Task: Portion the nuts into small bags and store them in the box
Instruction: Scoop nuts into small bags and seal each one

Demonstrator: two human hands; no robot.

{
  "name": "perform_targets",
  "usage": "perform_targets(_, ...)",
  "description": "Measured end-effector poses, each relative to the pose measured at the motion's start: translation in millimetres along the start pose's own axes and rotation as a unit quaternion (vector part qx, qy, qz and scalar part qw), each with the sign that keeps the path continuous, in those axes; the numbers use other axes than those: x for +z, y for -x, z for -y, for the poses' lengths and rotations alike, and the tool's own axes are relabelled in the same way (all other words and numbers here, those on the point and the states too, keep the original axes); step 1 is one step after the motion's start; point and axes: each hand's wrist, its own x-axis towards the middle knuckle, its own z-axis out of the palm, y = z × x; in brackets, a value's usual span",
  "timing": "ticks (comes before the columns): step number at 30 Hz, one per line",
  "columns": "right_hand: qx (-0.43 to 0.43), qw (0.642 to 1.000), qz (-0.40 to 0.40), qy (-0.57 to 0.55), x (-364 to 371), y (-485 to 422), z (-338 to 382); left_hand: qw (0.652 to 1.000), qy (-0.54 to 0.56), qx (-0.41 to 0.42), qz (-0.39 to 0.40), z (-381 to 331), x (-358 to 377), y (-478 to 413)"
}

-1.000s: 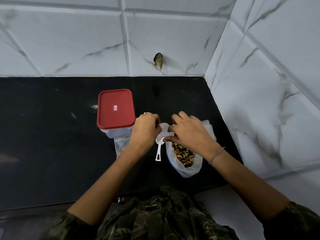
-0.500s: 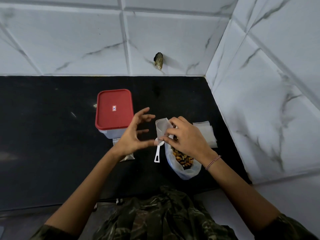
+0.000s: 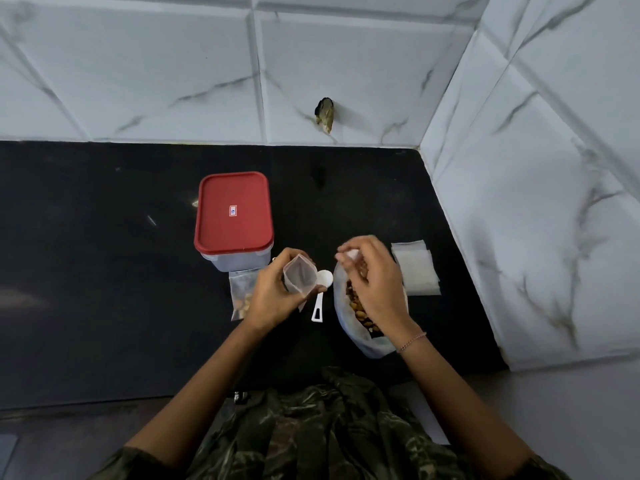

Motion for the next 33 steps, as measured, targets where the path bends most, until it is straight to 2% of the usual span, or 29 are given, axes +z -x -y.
perform_targets(1, 0.045, 0.995, -0.004, 0.090, 6.1, 2.9, -6.4, 1.000, -0.005, -0.005, -0.003, 1.4, 1.6, 2.1)
perform_targets(3, 0.083, 0.961, 0.072, 0.253, 23.7, 11.9, -16.0, 1.000, -0.009, -0.011, -0.014, 4.8, 5.1, 6.3)
perform_targets(5, 0.067, 0.937, 0.133, 0.317, 40.5, 20.7, -16.7, 1.000, -0.015, -0.011, -0.015, 9.6, 7.9, 9.1)
perform_targets(7, 0.053, 0.921, 0.157, 0.353, 52.7, 24.2, -12.5, 1.000, -0.021, -0.017, -0.002, 13.2, 9.8, 11.3)
perform_targets(15, 0.104, 0.910, 0.213, 0.340, 66.3, 18.9, -10.1, 0.998, -0.022, -0.028, 0.048, 25.8, 12.0, 21.9)
perform_targets(21, 0.193, 0.944, 0.123, 0.237, 32.9, 19.7, -6.5, 0.995, -0.046, -0.034, 0.076, 32.0, 16.4, 29.3)
perform_targets(24, 0.238, 0.938, 0.101, 0.229, -3.0, 25.7, -10.4, 0.992, -0.047, -0.053, 0.102, 33.0, 17.0, 29.8)
perform_targets(27, 0.221, 0.934, 0.075, 0.270, -29.8, 40.5, -15.6, 0.990, -0.044, -0.062, 0.119, 30.8, 18.9, 28.0)
perform_targets(33, 0.116, 0.943, 0.045, 0.308, -28.7, 76.1, -29.8, 0.991, -0.029, -0.041, 0.123, 29.4, 25.2, 26.3)
